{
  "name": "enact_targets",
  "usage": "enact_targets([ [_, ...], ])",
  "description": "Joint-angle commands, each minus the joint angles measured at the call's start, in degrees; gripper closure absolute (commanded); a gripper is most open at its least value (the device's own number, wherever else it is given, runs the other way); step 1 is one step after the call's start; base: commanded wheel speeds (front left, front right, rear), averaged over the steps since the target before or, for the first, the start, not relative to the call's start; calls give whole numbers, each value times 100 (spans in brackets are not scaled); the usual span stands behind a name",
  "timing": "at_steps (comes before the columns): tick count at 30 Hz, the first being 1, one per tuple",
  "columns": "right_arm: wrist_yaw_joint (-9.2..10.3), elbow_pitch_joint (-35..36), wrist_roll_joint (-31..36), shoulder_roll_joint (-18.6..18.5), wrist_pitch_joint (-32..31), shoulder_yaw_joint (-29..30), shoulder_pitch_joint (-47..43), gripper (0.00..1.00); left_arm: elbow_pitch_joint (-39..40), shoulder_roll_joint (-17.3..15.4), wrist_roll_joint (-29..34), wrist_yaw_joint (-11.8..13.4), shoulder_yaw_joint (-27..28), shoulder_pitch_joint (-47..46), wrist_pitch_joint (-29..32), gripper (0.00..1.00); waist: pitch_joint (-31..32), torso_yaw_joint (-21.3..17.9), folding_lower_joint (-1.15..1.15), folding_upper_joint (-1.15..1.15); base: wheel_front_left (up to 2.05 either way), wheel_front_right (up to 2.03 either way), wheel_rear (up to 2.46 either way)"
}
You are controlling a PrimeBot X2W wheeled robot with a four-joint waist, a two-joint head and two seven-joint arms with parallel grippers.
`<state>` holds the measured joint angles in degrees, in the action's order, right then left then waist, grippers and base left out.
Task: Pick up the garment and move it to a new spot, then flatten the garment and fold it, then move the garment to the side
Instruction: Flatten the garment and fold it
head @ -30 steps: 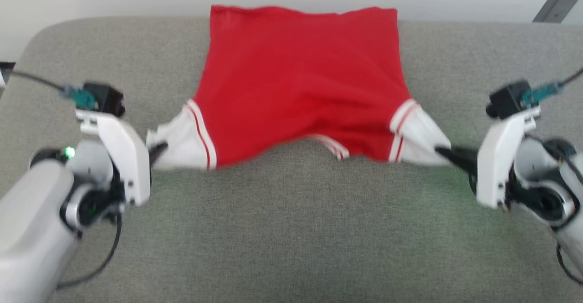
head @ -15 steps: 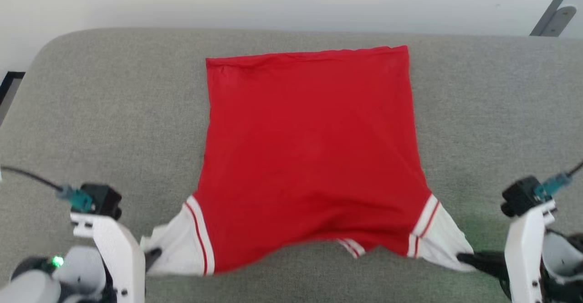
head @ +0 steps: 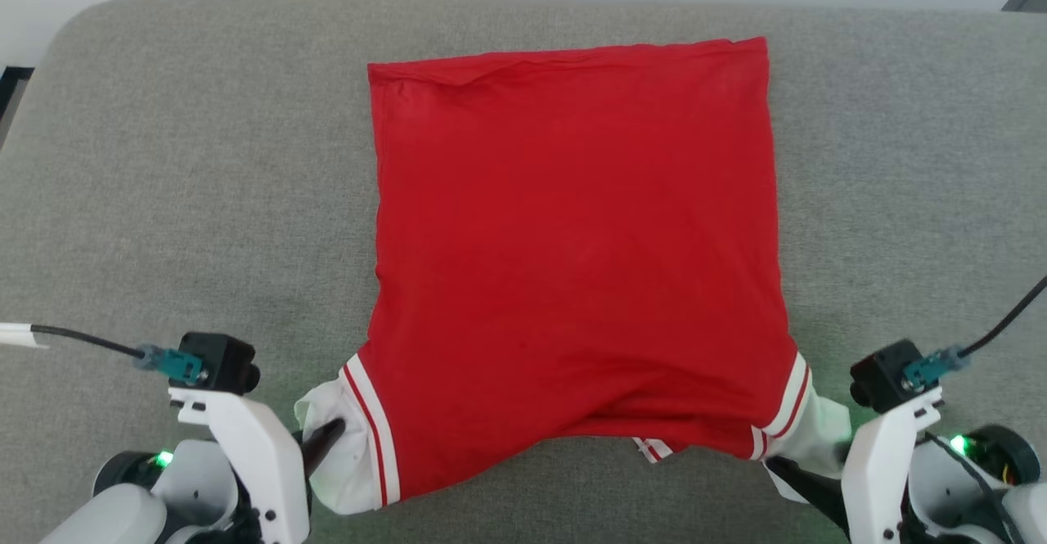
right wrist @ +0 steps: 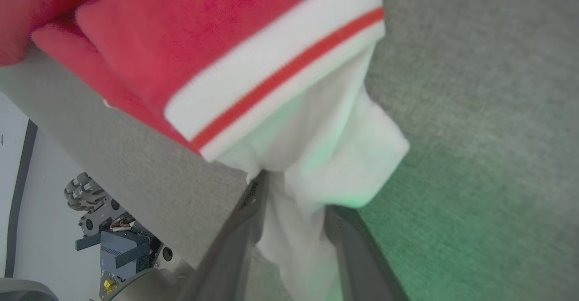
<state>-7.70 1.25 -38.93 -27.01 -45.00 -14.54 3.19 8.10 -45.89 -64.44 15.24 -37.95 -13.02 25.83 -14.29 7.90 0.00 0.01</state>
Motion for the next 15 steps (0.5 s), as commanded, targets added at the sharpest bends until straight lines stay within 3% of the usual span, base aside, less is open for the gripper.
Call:
enact_targets([
  [1,36,-19,144,-26,-33,50,88,0,-86,78,45,-91,3,-125,-100,100,-59,4,0,-1,0,0,0],
  [5,34,389,115,-25,-109,235,173,0,-195,185,113,-223,7,-244,-222,100,-147,24,0,-1,0,0,0],
  [10,21,1271,128,130,-421,955,307,0,-306,321,170,-364,4,-407,-349,100,-315,111,0,-1,0,0,0],
  [15,21,1650,614,538,-506,1672,1033,0,-365,462,227,-497,-28,-585,-408,100,-519,263,0,-1,0,0,0],
])
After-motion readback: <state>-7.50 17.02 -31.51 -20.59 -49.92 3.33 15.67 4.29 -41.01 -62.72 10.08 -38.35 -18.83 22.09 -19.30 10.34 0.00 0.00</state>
